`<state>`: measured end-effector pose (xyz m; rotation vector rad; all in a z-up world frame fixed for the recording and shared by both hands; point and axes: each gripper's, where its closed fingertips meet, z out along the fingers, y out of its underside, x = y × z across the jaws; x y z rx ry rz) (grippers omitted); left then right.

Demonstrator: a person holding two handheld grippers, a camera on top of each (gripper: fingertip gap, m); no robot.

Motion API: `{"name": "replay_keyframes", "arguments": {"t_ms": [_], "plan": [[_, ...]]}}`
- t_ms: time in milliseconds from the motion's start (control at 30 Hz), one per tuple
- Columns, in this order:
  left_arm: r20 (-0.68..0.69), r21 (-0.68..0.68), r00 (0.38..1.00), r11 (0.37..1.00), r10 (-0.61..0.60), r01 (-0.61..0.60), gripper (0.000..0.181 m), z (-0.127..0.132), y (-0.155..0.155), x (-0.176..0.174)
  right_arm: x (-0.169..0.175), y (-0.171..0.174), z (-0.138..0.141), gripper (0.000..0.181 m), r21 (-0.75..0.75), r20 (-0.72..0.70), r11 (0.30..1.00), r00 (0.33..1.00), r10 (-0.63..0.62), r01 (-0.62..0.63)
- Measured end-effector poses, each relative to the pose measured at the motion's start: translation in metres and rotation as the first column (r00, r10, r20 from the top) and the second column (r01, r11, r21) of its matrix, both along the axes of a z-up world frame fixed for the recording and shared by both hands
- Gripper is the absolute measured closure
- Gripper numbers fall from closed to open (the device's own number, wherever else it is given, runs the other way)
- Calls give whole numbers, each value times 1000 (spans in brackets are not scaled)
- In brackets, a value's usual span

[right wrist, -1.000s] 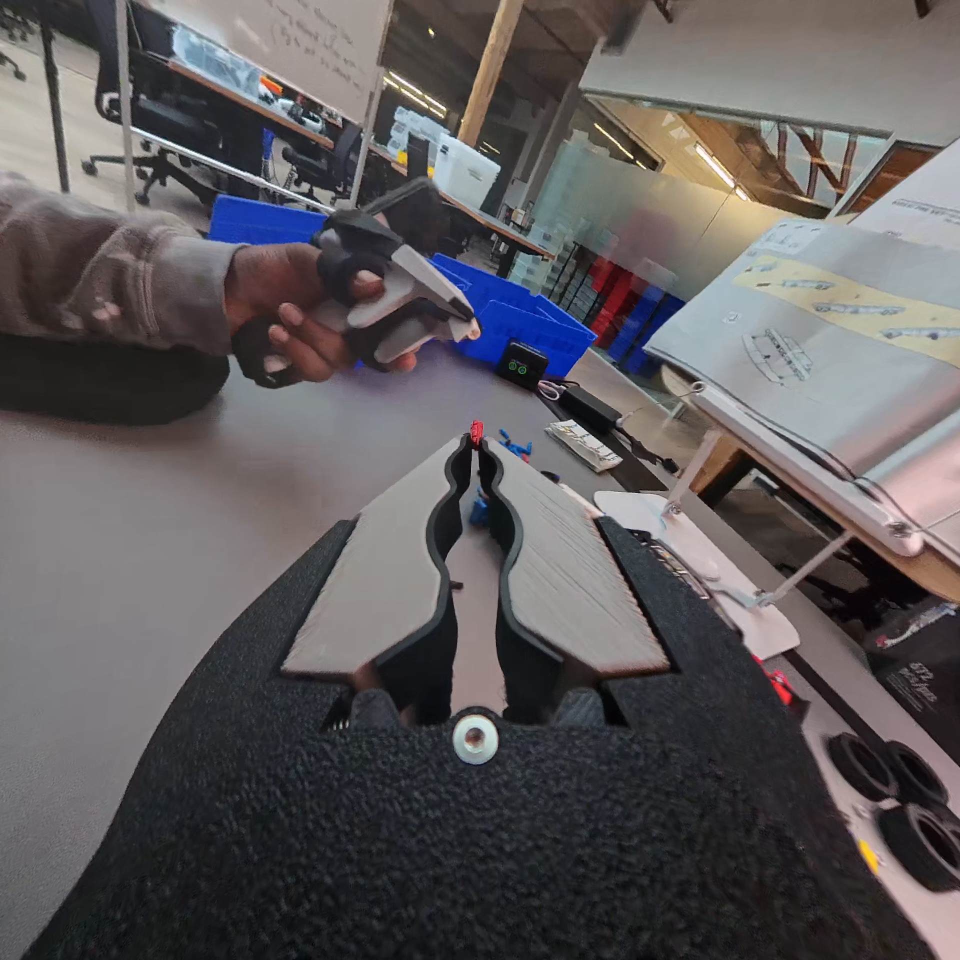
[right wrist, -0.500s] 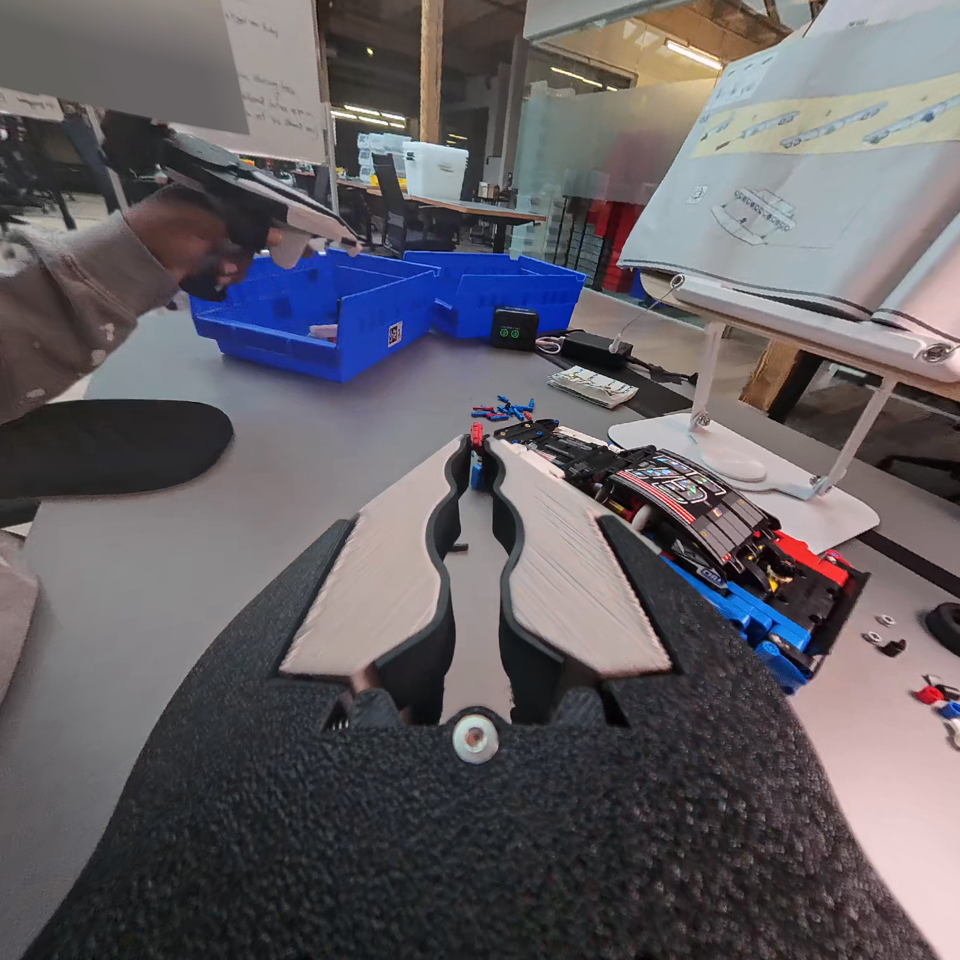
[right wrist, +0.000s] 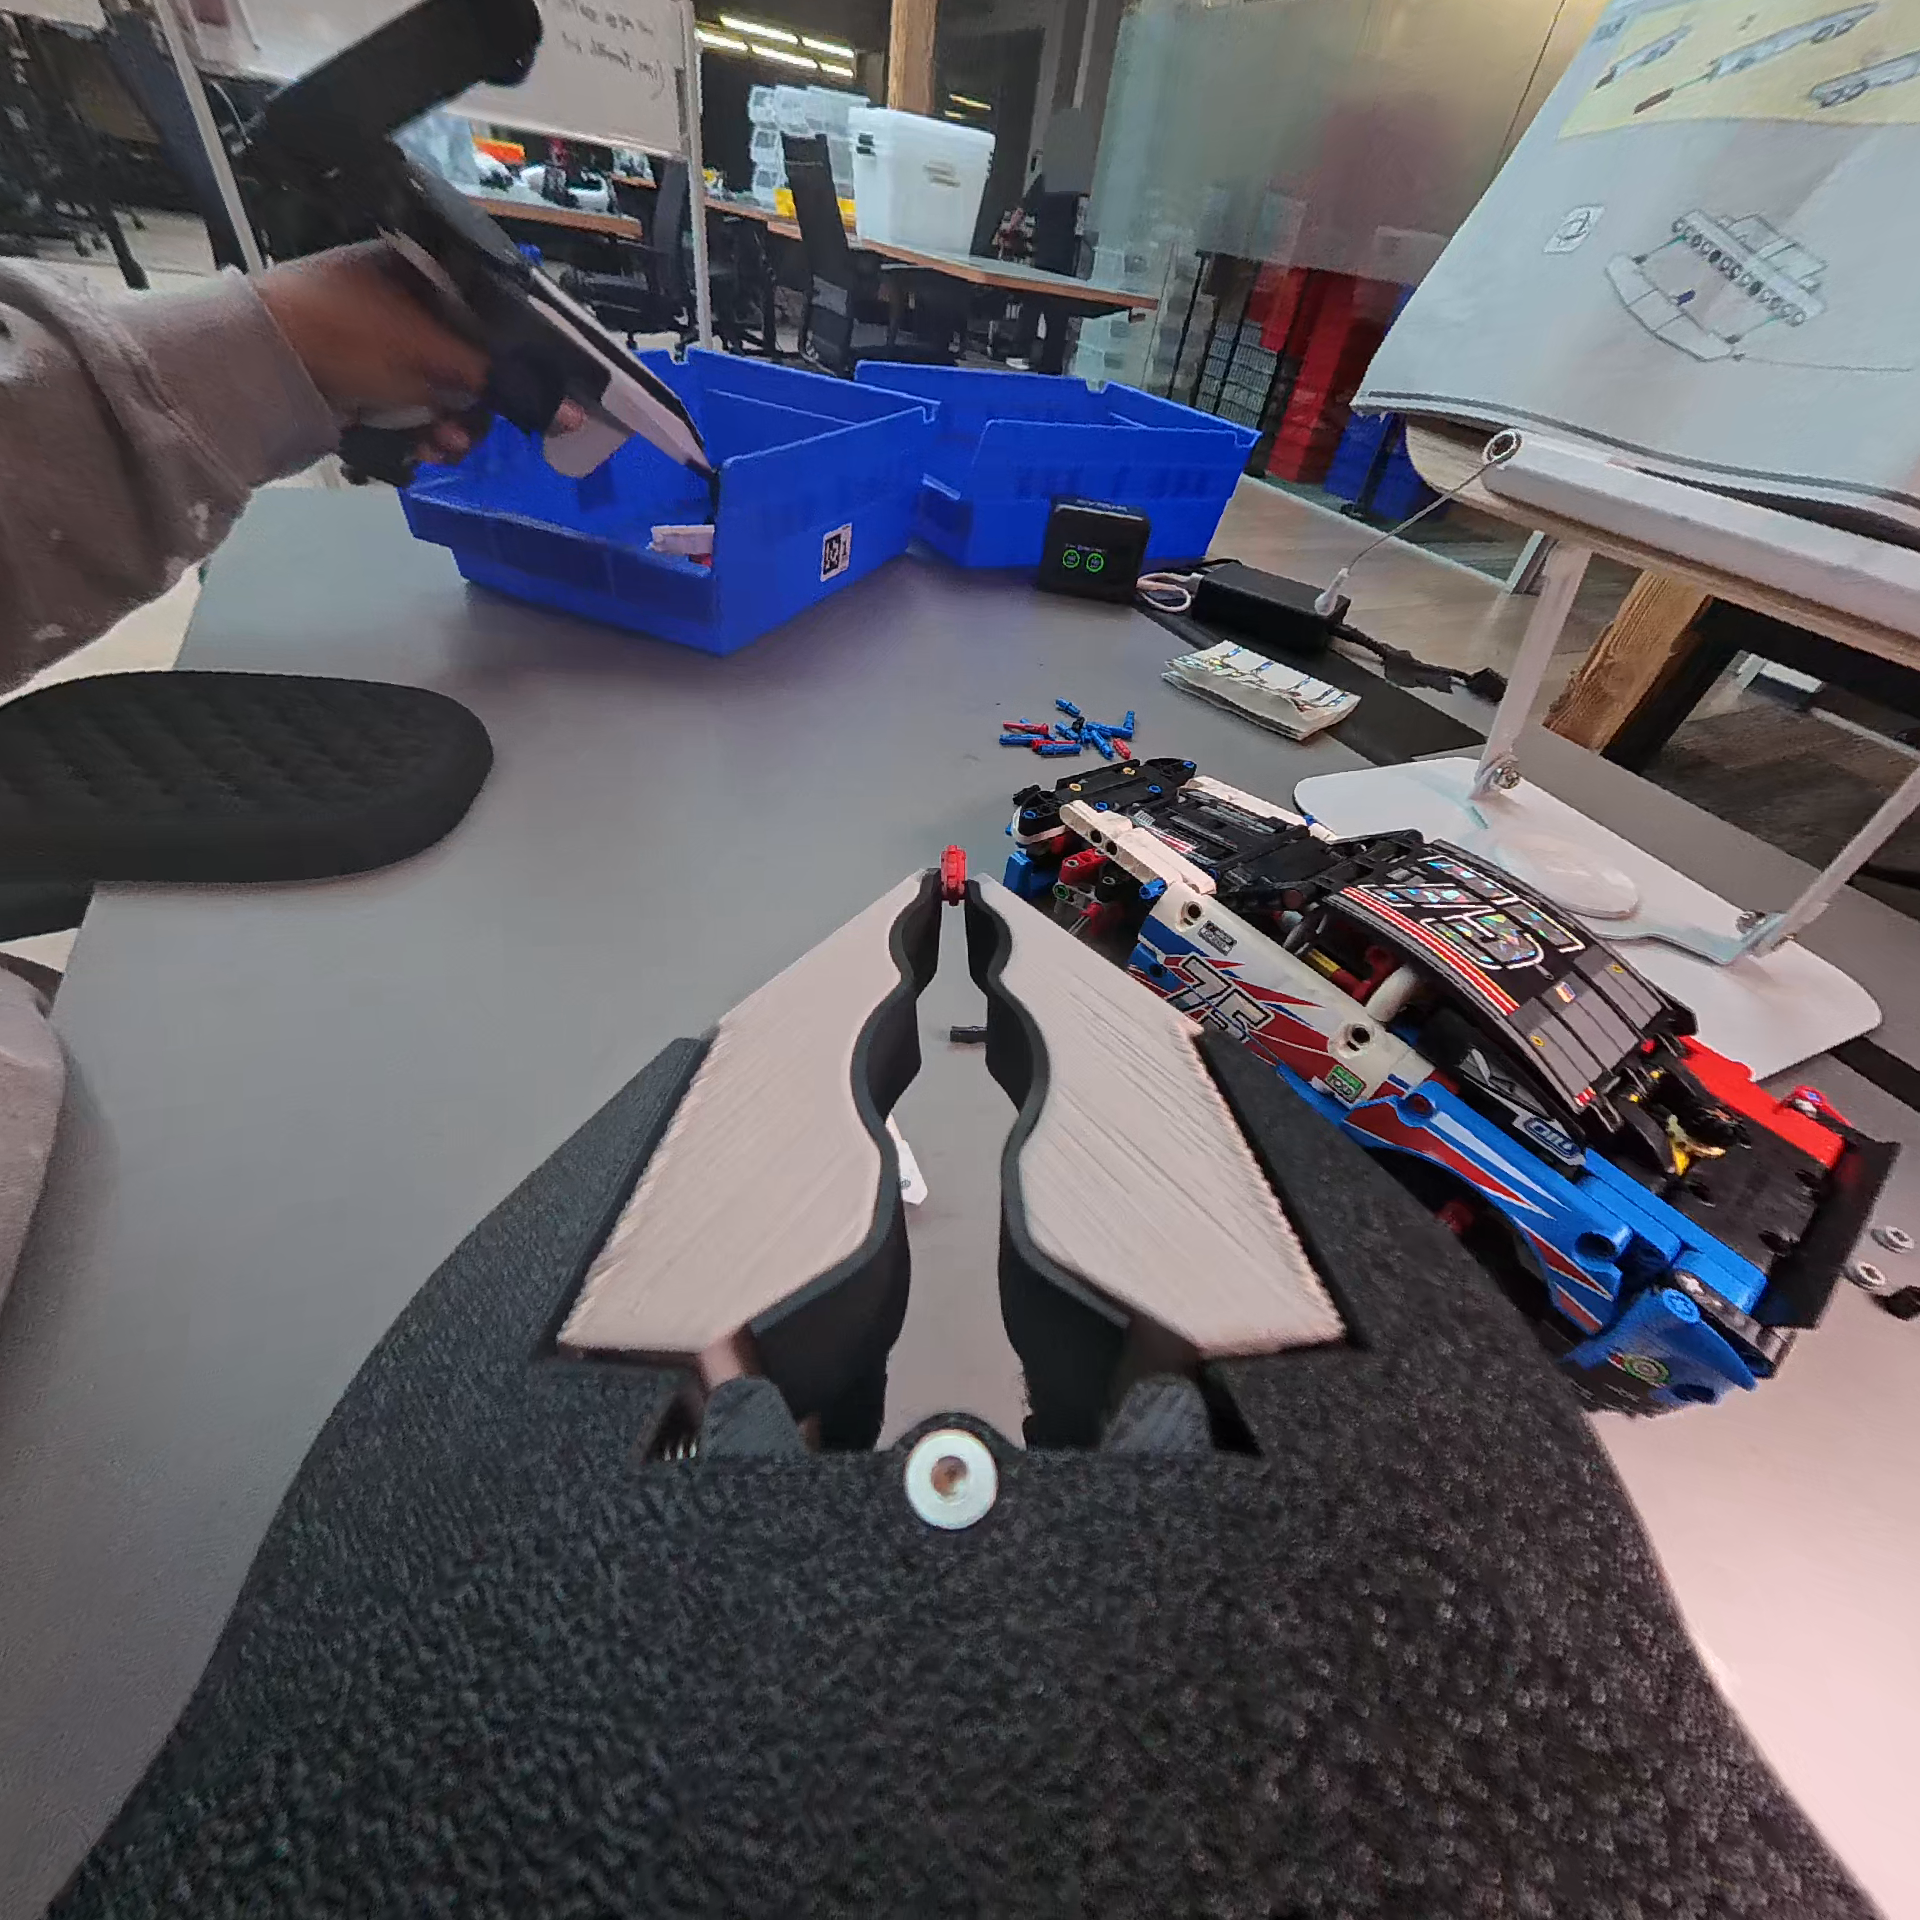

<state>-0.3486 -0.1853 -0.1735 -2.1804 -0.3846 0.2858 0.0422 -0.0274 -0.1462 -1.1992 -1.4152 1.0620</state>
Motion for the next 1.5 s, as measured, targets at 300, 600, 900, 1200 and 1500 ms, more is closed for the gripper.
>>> {"name": "replay_keyframes", "arguments": {"t_ms": [300,600,900,1200,1500], "plan": [[-120,354,731,659,-671,663,149,75,79,208,-4,-15,9,178,-182,-64,978,994,89,-100],[-167,388,290,207,-942,898,158,44,97,368,-6,-45,16,178,-339,-128,903,964,232,-262],[-180,335,225,155,-958,929,171,33,97,392,-5,-62,9,178,-294,-79,902,948,308,-317],[-154,312,219,163,-963,936,178,28,97,389,-7,-63,5,178,-299,-57,901,948,313,-316],[-150,77,774,773,-616,630,178,-6,181,216,-4,4,-44,157,-3,225,1000,974,29,-29]]}}
